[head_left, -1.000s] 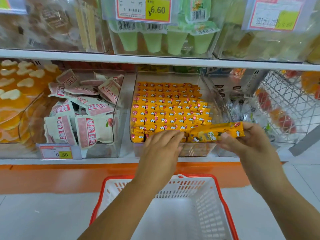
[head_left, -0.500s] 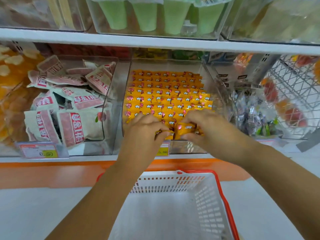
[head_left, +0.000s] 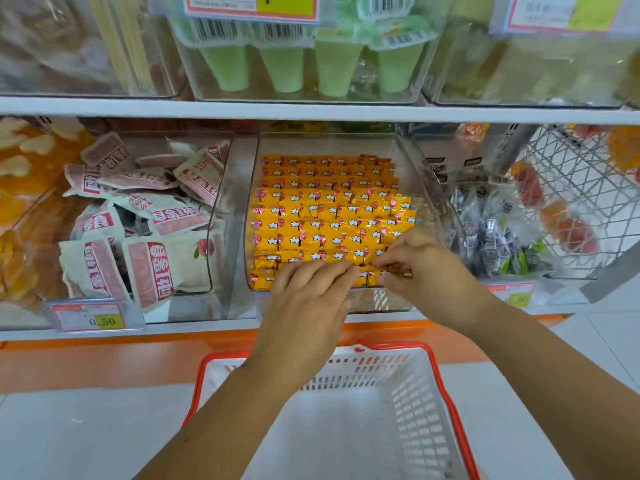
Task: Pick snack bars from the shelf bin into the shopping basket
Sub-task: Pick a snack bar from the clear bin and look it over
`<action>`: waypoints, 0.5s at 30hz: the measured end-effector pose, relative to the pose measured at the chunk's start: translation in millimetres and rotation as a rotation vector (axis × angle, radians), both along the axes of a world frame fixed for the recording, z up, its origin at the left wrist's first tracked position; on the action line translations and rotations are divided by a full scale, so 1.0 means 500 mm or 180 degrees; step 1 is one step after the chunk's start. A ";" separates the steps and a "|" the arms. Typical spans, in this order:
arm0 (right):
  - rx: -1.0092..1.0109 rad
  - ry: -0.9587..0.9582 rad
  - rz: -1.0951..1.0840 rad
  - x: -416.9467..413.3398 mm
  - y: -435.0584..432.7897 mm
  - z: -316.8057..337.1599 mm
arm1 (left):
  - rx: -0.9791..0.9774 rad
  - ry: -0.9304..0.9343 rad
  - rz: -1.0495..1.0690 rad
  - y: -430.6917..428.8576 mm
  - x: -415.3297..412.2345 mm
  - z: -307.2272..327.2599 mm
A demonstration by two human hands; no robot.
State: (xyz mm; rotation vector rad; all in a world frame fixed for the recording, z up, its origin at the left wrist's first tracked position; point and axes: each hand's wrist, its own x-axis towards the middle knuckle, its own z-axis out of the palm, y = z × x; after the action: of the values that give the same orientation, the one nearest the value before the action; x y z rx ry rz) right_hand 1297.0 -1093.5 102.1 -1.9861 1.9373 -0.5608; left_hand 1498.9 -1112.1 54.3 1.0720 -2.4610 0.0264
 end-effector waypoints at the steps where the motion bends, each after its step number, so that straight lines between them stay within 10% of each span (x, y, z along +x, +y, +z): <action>1: -0.0197 0.0178 -0.0028 0.006 0.001 -0.004 | 0.0028 -0.0098 0.0018 0.001 0.000 0.000; 5: -0.0787 0.0539 0.0025 0.020 -0.001 -0.023 | 0.0149 -0.0276 0.0098 0.002 -0.004 0.002; 10: -0.1051 -0.0747 -0.0553 0.019 0.029 0.004 | 0.0519 -0.0242 0.0152 0.008 -0.008 0.015; 15: -0.1897 -0.1819 -0.0829 0.057 0.136 0.064 | 0.1721 0.1396 0.0351 0.058 -0.013 0.092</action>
State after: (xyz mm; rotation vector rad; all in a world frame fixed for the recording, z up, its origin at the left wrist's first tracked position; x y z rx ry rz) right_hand 1325.6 -1025.6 134.3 -1.5773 1.7761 -1.7244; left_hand 1492.2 -1083.3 100.1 1.2611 -2.0453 -0.7928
